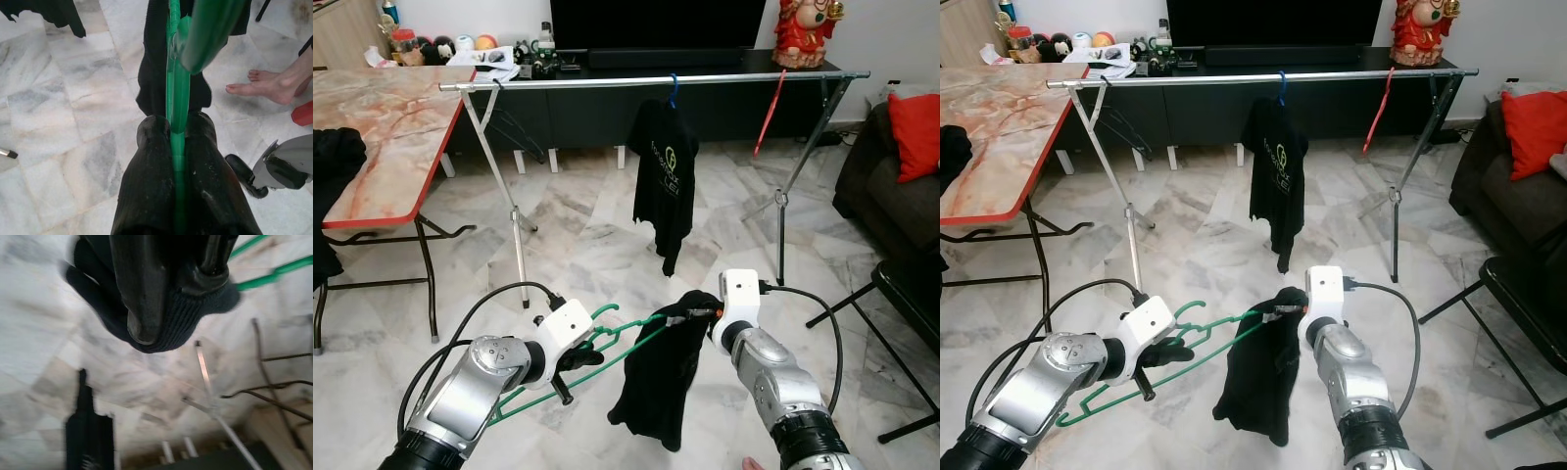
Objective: Hang hanger
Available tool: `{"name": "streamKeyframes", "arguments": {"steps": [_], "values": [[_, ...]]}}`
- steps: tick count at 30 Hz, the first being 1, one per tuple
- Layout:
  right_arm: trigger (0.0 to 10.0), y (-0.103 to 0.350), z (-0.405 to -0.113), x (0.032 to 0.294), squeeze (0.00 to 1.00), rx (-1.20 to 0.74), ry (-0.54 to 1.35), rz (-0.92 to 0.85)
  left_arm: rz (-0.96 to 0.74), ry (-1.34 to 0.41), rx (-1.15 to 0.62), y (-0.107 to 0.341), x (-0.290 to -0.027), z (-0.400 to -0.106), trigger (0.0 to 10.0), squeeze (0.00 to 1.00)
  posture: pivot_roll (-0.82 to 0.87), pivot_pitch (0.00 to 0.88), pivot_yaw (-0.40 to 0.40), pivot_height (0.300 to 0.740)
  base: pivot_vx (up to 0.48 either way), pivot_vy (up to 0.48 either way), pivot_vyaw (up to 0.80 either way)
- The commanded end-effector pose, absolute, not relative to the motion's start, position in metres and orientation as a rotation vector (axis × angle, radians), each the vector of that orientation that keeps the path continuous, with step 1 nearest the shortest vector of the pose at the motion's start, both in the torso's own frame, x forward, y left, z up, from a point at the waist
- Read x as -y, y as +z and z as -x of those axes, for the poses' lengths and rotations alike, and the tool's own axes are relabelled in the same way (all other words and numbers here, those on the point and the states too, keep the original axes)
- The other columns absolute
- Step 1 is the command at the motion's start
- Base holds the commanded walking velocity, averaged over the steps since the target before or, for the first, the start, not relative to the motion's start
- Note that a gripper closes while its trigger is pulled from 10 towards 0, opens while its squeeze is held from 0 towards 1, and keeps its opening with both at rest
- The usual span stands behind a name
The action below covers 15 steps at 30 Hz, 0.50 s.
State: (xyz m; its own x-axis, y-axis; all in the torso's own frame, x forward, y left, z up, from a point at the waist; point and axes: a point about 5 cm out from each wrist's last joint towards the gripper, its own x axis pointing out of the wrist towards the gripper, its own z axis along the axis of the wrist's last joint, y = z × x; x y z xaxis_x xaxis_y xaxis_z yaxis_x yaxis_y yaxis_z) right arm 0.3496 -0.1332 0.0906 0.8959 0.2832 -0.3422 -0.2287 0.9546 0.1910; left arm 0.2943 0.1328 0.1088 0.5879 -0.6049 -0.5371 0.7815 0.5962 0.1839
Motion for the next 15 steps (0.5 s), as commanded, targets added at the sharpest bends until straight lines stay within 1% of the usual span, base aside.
{"name": "streamKeyframes", "arguments": {"steps": [1,6,11,12,15], "values": [[10.0,0.107,-0.354,0.124,0.0,-0.316,0.326,-0.16,-0.414,-0.83,-0.444,0.11,-0.133,-0.296,10.0,0.0,0.07,0.089,-0.019,0.74,0.0,0.0,0.0],[10.0,0.122,-0.351,0.107,0.0,-0.241,0.482,-0.134,-0.371,-0.886,-0.427,0.112,-0.125,-0.292,10.0,0.0,0.07,0.089,-0.019,0.74,0.0,0.0,0.0],[10.0,0.135,-0.347,0.099,0.0,-0.183,0.597,-0.115,-0.35,-0.916,-0.418,0.114,-0.122,-0.29,10.0,0.0,0.07,0.09,-0.02,0.74,0.0,0.0,0.0],[10.0,0.138,-0.345,0.097,0.0,-0.165,0.642,-0.09,-0.348,-0.931,-0.419,0.114,-0.121,-0.289,10.0,0.0,0.07,0.09,-0.021,0.74,0.0,0.0,0.0],[10.0,0.139,-0.344,0.098,0.0,-0.153,0.669,-0.041,-0.35,-0.936,-0.423,0.114,-0.121,-0.288,10.0,0.0,0.07,0.091,-0.021,0.74,0.0,0.0,0.0]]}}
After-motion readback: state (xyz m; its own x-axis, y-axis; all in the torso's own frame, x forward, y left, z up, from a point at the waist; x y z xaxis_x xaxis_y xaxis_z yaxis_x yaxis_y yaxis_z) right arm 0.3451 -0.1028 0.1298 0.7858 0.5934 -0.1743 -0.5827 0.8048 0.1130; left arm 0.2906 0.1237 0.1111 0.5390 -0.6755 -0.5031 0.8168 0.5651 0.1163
